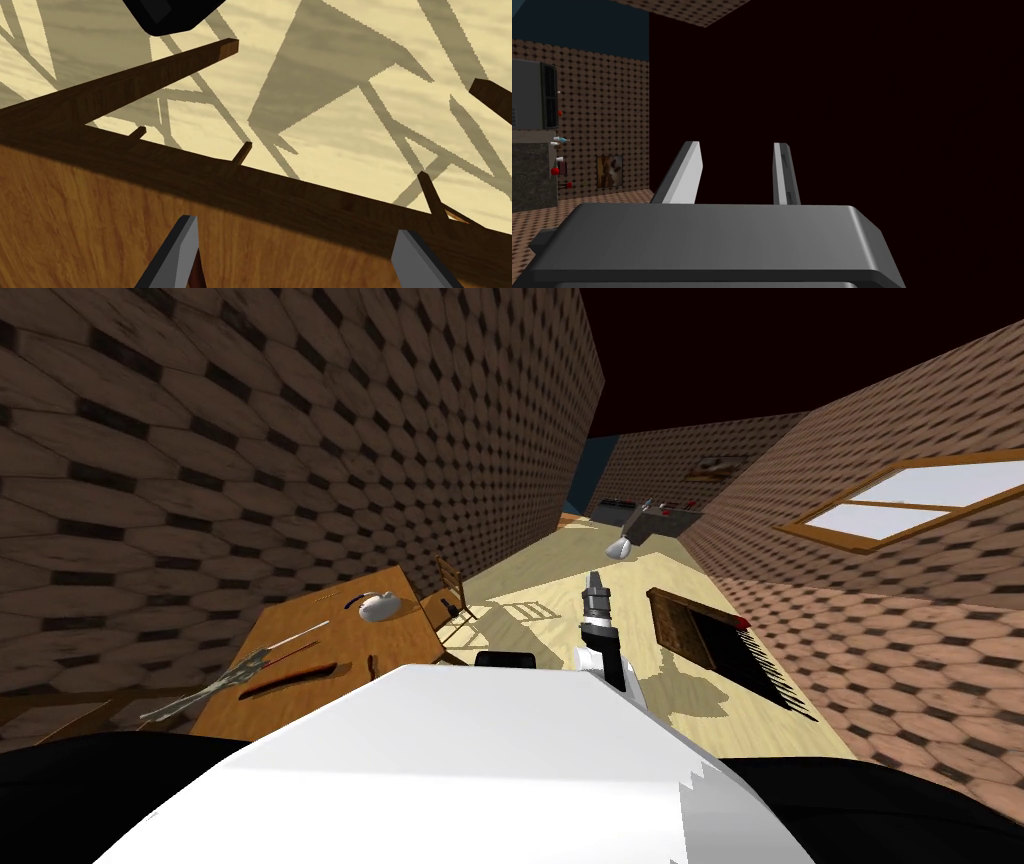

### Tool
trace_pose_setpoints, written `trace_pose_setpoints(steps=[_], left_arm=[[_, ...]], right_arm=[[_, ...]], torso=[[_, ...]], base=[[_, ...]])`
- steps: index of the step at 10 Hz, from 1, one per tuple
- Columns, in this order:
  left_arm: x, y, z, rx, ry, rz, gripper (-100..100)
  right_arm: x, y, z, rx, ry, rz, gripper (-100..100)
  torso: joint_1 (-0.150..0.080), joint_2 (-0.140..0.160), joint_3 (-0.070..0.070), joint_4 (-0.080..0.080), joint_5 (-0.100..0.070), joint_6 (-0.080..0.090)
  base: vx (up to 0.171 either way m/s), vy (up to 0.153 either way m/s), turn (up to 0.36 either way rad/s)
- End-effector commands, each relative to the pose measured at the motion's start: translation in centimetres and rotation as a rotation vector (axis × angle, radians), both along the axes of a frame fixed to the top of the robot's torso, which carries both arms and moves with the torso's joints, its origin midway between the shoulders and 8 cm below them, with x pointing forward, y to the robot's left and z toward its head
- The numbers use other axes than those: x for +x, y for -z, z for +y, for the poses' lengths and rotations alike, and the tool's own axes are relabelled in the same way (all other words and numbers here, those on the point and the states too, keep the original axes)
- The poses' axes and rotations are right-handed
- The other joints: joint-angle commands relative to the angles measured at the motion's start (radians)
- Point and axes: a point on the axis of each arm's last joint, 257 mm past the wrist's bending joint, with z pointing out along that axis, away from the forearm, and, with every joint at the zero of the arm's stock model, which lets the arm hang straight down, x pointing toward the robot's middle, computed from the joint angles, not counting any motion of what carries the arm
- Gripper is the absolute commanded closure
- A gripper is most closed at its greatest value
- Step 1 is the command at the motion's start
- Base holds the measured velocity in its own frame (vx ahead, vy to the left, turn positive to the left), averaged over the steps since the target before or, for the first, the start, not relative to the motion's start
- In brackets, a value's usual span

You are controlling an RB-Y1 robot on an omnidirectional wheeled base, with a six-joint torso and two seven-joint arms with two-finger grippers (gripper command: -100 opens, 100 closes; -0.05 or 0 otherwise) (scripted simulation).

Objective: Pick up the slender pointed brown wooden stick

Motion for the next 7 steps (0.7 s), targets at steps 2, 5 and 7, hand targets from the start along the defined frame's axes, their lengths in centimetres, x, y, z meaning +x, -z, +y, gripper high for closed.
trace_pose_setpoints(steps=[2,5,7], left_arm=[[-0.8,-0.1,1.0,0.02,0.007,0.023,-100],[-0.8,-0.3,2.4,0.055,0.035,0.049,-100],[-0.6,-0.3,2.3,0.055,0.038,0.046,-100]], right_arm=[[0.0,0.0,0.0,0.0,0.0,0.0,0],[0.0,0.0,0.0,0.0,0.0,0.0,0],[0.0,0.0,0.0,0.0,0.0,0.0,0]], torso=[[0.0,0.001,0.0,0.0,0.0,0.0],[0.004,-0.007,-0.004,-0.001,0.001,0.002],[0.008,-0.009,-0.005,-0.002,0.002,0.0]], base=[[0.048,0.017,-0.053],[0.151,0.084,-0.27],[0.117,0.108,-0.078]])
